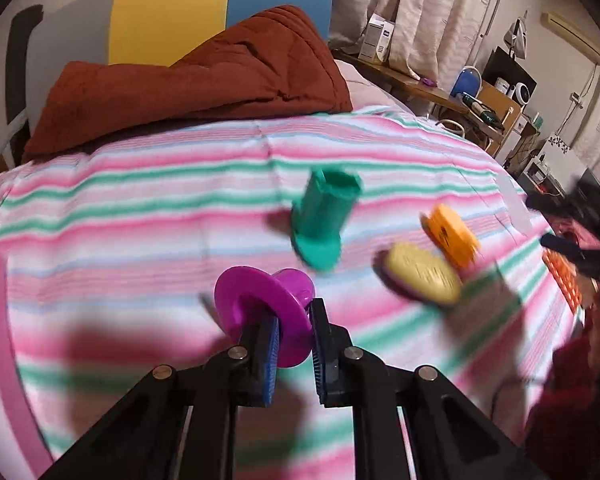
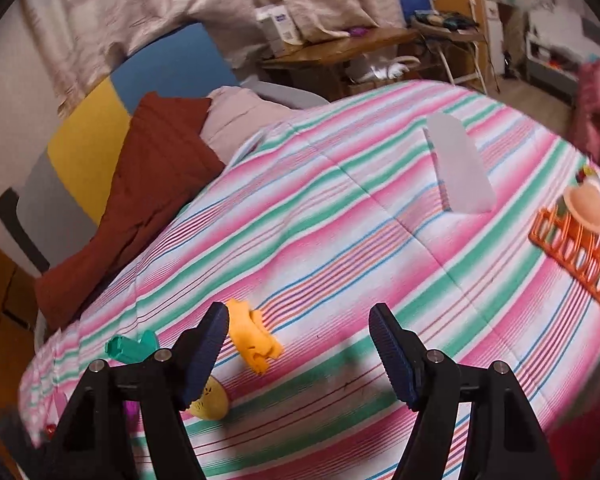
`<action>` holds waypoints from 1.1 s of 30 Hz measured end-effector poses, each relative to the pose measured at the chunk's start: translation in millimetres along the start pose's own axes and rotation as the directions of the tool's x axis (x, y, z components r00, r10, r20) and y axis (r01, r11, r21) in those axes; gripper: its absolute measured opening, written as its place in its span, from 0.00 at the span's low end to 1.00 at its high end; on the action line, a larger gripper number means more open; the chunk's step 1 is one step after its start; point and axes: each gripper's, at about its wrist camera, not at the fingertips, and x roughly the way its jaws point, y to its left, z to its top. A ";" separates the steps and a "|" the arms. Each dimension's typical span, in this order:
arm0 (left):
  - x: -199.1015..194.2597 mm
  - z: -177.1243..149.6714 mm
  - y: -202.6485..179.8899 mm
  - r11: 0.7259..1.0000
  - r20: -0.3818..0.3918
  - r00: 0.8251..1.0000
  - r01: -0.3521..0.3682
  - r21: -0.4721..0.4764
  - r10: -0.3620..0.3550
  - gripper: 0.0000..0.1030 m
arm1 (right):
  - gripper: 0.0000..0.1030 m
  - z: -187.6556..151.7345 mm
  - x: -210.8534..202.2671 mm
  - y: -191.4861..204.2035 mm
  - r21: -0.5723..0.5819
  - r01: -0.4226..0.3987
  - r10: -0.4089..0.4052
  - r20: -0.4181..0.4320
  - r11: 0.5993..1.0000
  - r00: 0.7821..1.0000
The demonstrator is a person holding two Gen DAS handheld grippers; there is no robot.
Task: Organize rigid objects
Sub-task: 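Grasp the magenta flanged spool with the left gripper, then lift the magenta spool with the left gripper while the right approaches the yellow oval soap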
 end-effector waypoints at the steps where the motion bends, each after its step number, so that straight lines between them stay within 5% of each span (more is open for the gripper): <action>1: -3.9 -6.3 -1.8 1.000 -0.001 1.000 0.002 -0.002 -0.002 0.13 | 0.71 0.3 2.4 -2.7 0.016 -0.004 0.004 -0.013 1.000 1.000; 9: -42.1 -67.6 -18.9 0.998 0.057 0.998 -0.041 0.048 0.039 0.13 | 0.71 -6.3 18.5 2.3 -0.017 -0.003 0.001 -0.093 1.000 0.996; 18: -52.2 -89.5 -28.2 0.994 0.115 0.992 -0.066 0.092 0.056 0.13 | 0.71 -23.3 31.7 26.5 -0.153 -0.047 0.020 -0.174 0.987 0.985; 23: -51.1 -94.2 -33.0 0.989 0.142 0.987 -0.092 0.114 0.075 0.14 | 0.71 -35.9 30.3 47.6 -0.293 -0.014 -0.031 -0.148 0.956 0.989; 33: -44.1 -100.1 -37.9 0.979 0.183 0.978 -0.126 0.160 0.096 0.16 | 0.71 -31.5 27.8 44.6 -0.279 0.029 -0.061 -0.109 0.960 0.992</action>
